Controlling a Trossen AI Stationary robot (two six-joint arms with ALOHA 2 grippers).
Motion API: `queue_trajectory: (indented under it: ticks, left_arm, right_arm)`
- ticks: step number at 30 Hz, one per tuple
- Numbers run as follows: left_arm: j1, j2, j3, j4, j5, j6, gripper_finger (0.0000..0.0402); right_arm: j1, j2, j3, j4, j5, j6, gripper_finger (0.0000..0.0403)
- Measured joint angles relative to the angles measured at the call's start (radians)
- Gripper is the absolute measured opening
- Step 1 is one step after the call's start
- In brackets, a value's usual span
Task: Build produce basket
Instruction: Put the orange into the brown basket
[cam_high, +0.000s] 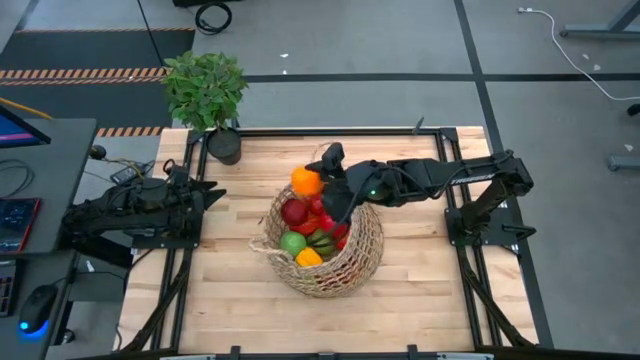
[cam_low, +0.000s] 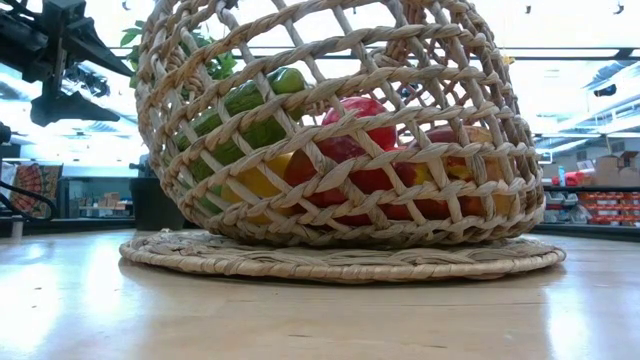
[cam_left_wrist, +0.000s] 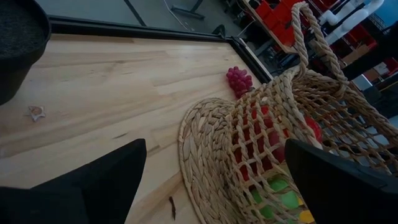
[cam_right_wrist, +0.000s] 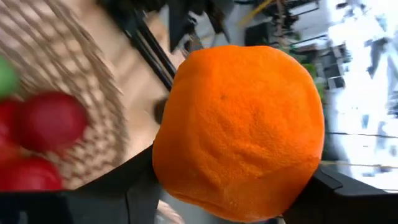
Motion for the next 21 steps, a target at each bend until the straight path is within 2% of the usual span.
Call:
queue_trajectory:
  ticks: [4,8,10,14,18,21]
  left_arm:
    - [0.000,0.000,0.000,0.000,0.000,0.000,0.0390]
    - [0.000,0.000,0.000,0.000,0.000,0.000,0.0390]
    - [0.000,0.000,0.000,0.000,0.000,0.000,0.0390]
    - [0.000,0.000,0.000,0.000,0.000,0.000,0.0390]
    - [0.000,0.000,0.000,0.000,0.000,0.000,0.0390]
    - [0.000,0.000,0.000,0.000,0.000,0.000,0.0390]
  right_arm:
    - [0.000,0.000,0.000,0.032,0.012,-0.084,0.0264]
    - [-0.009,-0.001,0.000,0.049,0.006,-0.020,0.0264]
    - [-0.021,-0.001,-0.001,0.048,-0.020,0.149,0.0264]
    - [-0.062,-0.001,-0.001,0.045,-0.105,0.651,0.0264]
    - [-0.114,-0.001,-0.002,0.022,-0.262,1.121,0.0264]
    - [-0.149,-0.001,-0.002,-0.012,-0.402,1.378,0.0264]
